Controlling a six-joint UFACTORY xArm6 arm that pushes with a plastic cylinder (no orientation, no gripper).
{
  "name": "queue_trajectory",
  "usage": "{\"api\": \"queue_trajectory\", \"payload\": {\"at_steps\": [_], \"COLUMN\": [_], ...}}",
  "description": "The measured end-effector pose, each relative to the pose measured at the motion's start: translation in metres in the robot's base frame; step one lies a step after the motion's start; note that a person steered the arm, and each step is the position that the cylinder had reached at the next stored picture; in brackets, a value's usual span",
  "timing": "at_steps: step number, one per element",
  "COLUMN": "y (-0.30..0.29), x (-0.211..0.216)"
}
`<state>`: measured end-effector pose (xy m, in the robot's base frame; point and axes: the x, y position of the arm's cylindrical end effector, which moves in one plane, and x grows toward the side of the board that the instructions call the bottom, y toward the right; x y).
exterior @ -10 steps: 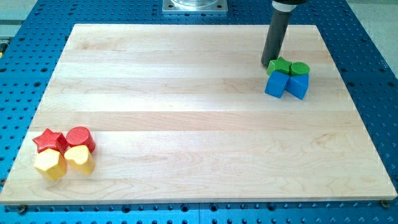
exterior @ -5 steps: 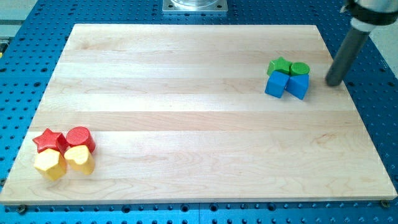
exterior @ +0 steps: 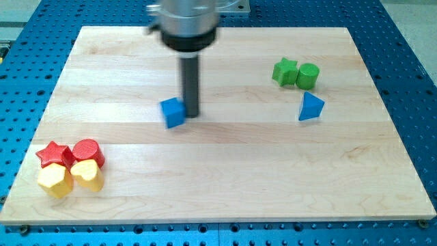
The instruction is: Separate the blue cube from the triangle
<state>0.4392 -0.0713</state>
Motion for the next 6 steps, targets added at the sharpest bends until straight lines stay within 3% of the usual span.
{"api": "queue_trajectory", "payload": {"at_steps": [1,3,4,5,6], "y": [0.035,-0.115,-0.096,-0.015,-0.029], "x": [0.015,0.038,0.022,0.048,0.158]}}
